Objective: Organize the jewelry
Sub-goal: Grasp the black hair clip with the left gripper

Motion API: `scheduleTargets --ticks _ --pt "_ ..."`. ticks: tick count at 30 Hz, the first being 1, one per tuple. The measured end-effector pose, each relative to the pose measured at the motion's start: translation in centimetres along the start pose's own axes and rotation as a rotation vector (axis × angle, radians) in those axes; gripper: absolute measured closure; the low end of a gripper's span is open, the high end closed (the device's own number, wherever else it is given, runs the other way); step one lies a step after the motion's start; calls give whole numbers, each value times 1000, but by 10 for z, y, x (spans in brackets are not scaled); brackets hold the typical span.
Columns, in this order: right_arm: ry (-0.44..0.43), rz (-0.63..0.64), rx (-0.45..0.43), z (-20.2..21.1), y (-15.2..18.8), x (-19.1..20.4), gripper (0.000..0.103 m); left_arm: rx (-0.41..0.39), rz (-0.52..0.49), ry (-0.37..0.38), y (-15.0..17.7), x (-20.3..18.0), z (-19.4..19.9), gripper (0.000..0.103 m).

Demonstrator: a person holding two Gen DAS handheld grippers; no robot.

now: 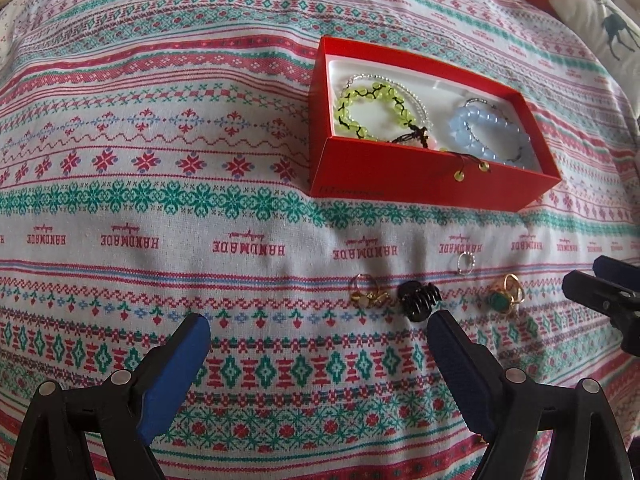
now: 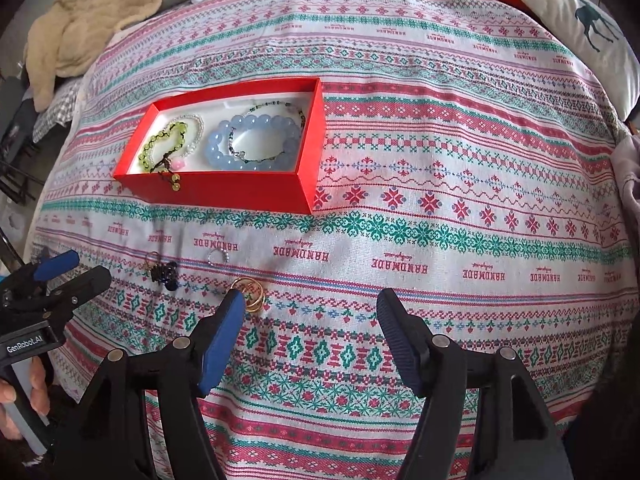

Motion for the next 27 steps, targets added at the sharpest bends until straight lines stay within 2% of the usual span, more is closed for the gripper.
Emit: scheduleTargets --ticks 8,12,15,17,21,23,27 --pt "13 23 30 -8 5 4 32 22 -24 31 20 -3 -6 12" --pt "11 27 39 -11 7 5 32 -28 -72 84 35 -16 -3 16" --pt "14 33 42 -12 7 5 32 -48 -125 88 47 -29 -8 29" --pt "18 34 40 -12 6 5 32 -59 -138 87 51 -34 -11 44" --pt "32 44 47 -17 13 5 32 -101 -147 98 51 -43 -16 61" --pt "44 54 53 -20 20 3 32 -116 -152 111 46 -49 -19 75" --pt "63 66 52 -28 35 -1 32 -135 -162 125 39 -65 -27 77"
Point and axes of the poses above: each gripper's, at about its wrist camera, not at the fingertips, and z roughly against the way its jaws point, x to its left, y to its underside, the point moved 3 cm from there along -z, roughly the way its jaws point, and after that the axes turned 6 degrees about -y, right-handed, at the moved point
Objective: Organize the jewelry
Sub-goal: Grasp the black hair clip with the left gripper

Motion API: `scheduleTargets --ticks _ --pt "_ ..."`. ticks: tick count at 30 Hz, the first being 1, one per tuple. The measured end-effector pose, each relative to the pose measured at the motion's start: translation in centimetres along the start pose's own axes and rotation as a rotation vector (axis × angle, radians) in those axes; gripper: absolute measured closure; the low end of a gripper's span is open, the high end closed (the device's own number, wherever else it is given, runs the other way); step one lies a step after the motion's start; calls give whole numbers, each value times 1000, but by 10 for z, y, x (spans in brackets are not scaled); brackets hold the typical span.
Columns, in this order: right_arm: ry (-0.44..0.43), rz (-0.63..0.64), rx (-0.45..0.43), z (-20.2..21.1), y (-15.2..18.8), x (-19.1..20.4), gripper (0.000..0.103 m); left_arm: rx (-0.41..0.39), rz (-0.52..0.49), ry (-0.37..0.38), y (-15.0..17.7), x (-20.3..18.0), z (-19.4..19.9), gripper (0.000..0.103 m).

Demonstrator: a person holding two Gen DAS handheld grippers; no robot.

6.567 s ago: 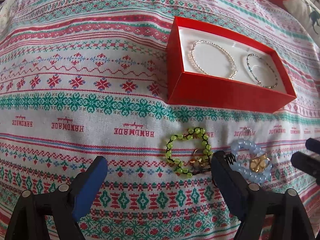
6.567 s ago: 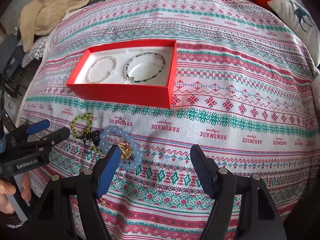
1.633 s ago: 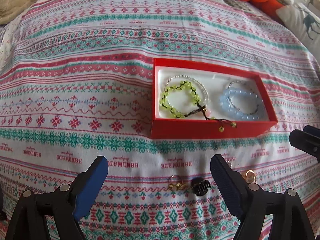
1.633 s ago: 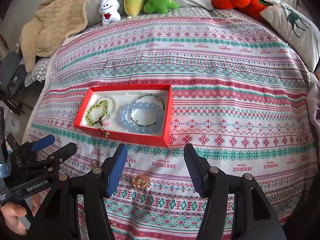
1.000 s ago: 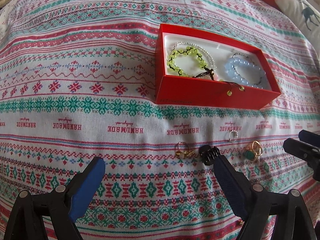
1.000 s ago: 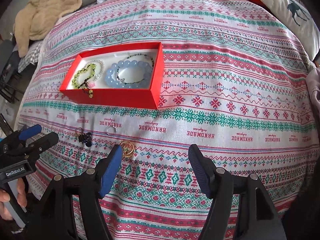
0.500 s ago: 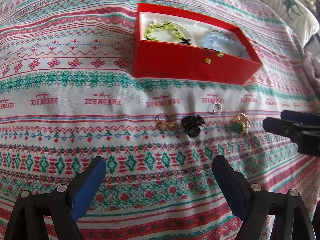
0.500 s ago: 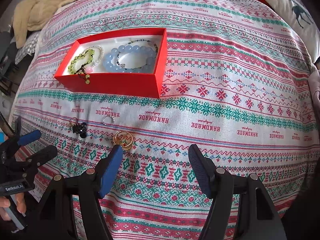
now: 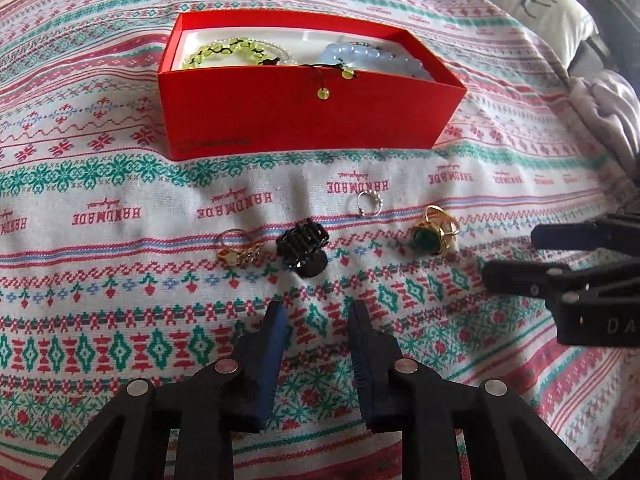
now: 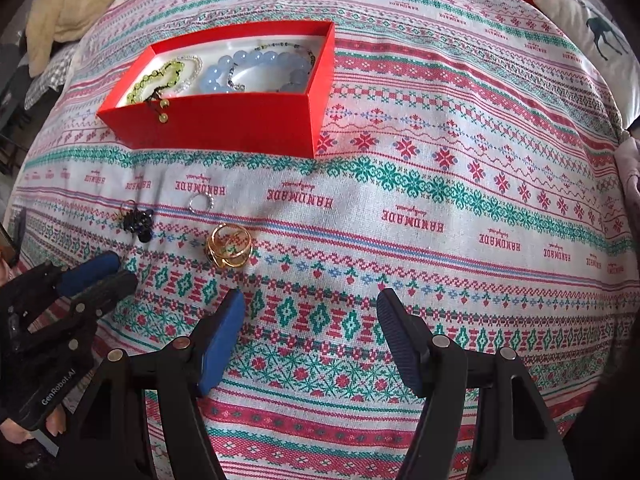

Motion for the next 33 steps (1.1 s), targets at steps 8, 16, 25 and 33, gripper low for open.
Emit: scheduleTargets --ticks 8,16,25,33 --pt "-1 50 -68 2 24 -5 32 -43 61 -37 -12 -4 -13 77" --pt "-3 21 -132 4 35 -12 23 -113 121 -98 -24 -14 -27 77" --pt "9 68 -187 -11 24 13 20 -107 136 -98 -25 -1 -24 82" --pt "-9 103 -196 -17 13 32 20 -94 138 -95 -20 6 -13 82"
Point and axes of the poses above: each gripper's, at about its wrist camera, not at the fingertips, and z roughly against the way its jaws point, x to its left, y to its underside, the point moved 3 cm from there along -z, roughly the way its jaws point, and after that the axes turned 6 degrees about -y, right-handed, at the moved point
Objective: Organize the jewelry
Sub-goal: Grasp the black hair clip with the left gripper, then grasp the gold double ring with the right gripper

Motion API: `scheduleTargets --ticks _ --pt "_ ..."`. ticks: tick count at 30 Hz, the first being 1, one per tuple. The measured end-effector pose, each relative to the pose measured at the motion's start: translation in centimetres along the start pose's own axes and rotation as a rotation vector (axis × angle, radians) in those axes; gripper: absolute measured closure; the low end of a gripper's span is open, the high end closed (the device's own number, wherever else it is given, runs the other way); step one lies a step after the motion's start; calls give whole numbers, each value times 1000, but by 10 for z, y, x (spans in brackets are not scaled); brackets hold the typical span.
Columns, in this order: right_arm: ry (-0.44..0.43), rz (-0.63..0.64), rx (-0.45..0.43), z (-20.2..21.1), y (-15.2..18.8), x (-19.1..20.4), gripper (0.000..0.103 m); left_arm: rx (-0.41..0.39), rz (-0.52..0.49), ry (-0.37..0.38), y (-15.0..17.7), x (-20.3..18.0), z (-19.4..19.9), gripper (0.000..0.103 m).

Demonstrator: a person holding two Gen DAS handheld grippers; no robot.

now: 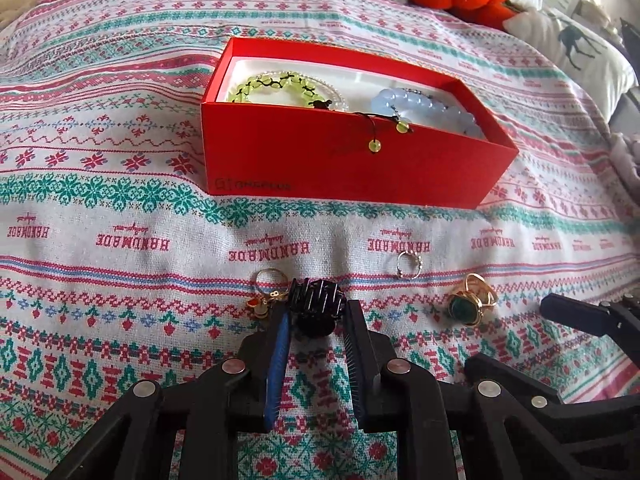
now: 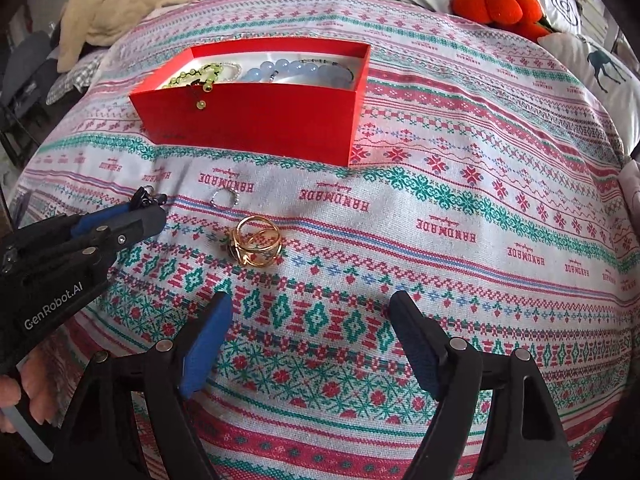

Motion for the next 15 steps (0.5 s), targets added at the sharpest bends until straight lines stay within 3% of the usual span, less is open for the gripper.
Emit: scheduleTargets --ticks 7,13,15 --pt "-4 32 -4 -8 -13 17 26 0 -6 8 5 8 13 82" --pt "-15 50 -8 -11 -23 27 51 14 11 10 7 17 22 82" --pt "-16 53 -5 -12 -25 29 64 22 20 9 6 18 25 82"
Point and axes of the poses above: each gripper's, at about its wrist camera, not at the fingertips, and z roughly against the way its jaws point, x to its left, y to its underside, the point moved 3 cm from there along -z, roughly the way its jaws point, and after that the axes turned 6 degrees about -y, right-handed, at the moved point
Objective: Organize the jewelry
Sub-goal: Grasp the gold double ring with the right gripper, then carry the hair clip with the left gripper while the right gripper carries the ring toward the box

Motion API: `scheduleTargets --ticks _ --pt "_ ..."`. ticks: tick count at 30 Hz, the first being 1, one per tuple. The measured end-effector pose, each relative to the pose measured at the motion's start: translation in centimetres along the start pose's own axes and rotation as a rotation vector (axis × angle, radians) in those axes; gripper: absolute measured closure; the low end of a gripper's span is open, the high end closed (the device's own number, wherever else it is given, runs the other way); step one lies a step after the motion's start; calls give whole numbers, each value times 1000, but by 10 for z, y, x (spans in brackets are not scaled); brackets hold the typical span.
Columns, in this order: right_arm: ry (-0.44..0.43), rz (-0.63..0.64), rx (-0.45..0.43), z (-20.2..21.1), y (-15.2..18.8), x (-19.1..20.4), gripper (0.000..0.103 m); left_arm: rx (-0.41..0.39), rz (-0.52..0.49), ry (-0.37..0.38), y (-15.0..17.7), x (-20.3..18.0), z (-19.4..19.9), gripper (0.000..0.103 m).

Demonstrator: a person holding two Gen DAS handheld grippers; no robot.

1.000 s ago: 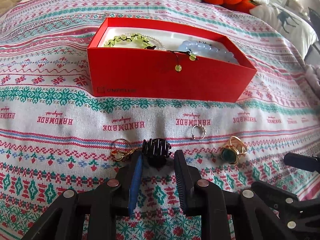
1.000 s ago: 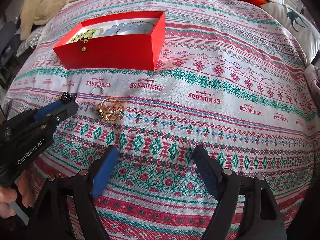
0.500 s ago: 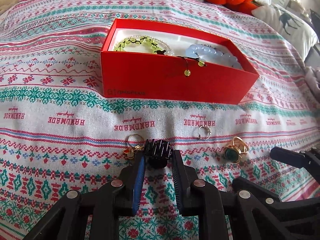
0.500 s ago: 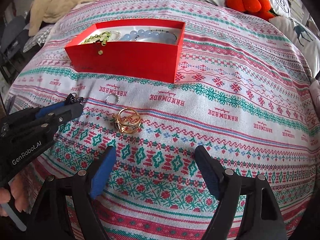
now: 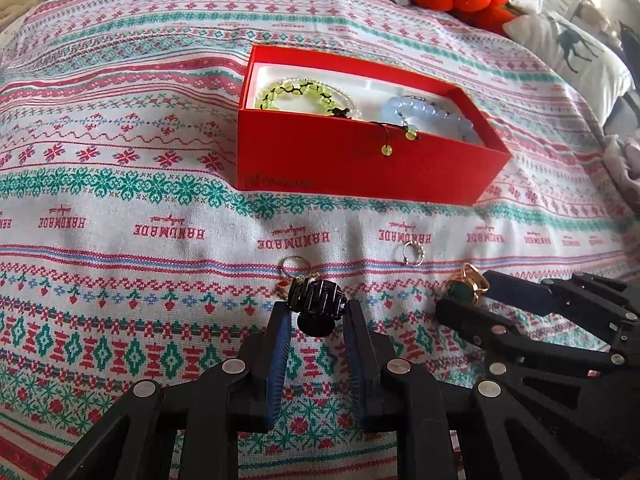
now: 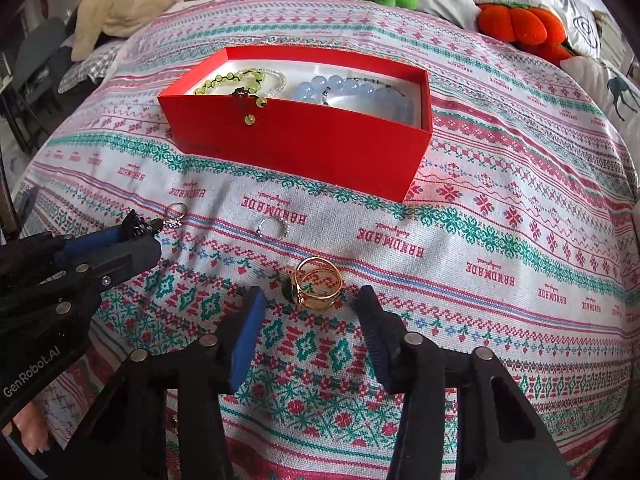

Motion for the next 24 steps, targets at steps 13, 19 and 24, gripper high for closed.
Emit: scheduleTargets --ticks 13,19,24 --pt "-31 -55 24 10 -12 -4 71 -12 -13 27 -10 -1 28 82" --pt "-55 -84 -1 31 -16 -6 71 -2 -14 25 -19 1 38 82" --pt "-61 -74 -28 48 -23 -8 71 -18 1 40 -32 5 50 82"
Point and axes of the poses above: each gripper's, at about its wrist camera, not at the fingertips, and z roughly against the way its jaws point, x to its left, y to its underside, the point moved 3 cm from there along -z, roughly the way its jaws point, and after that the axes turned 6 degrees about -y, right-handed, at the moved point
